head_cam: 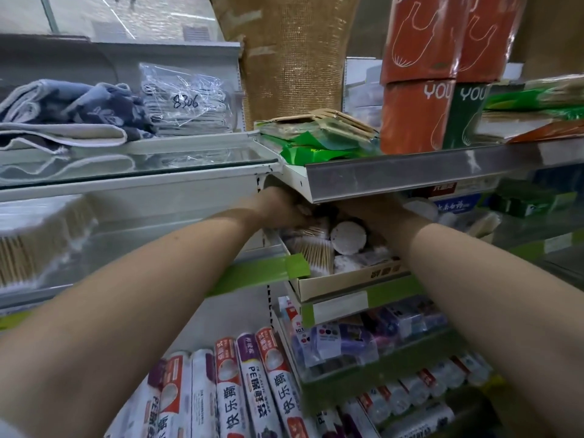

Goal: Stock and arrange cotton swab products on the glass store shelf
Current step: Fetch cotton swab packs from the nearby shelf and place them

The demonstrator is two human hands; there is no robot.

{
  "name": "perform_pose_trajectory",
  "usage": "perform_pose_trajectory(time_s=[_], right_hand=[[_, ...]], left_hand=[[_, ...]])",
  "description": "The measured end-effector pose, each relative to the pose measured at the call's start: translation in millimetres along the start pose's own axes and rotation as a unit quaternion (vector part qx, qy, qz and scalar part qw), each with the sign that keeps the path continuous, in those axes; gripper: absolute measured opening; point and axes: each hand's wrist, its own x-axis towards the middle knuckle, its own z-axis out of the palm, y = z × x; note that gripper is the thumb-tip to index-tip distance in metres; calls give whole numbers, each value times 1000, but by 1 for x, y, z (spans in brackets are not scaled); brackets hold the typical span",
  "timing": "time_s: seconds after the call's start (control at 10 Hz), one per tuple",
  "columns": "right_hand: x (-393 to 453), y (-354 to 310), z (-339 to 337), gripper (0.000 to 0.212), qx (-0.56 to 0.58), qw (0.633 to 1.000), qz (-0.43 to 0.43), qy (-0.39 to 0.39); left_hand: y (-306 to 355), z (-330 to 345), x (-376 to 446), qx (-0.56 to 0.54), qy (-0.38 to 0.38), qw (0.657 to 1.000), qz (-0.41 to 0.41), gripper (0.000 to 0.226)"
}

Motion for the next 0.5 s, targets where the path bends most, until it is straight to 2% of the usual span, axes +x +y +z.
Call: perform_pose_trajectory(time_s=[0.1, 0.2, 0.3, 0.4, 0.5], right_hand=[[6, 8, 4, 27, -14, 1000, -7, 15], [6, 5, 5, 38, -3, 1000, 30, 7], [15, 9, 4, 40, -33, 999, 23, 10], [12, 9, -2, 20, -107, 993, 59, 2], [-6, -2, -10, 35, -178, 983, 47, 25]], left_hand=[[-2, -4, 0, 3, 37, 999, 31, 53], [-3, -7, -2, -15, 48, 999, 12, 49], [-5, -7, -4, -4, 58, 998, -1, 38], [1, -9, -13, -41, 80, 996, 19, 46], [6, -9, -24, -52, 74, 996, 0, 46]])
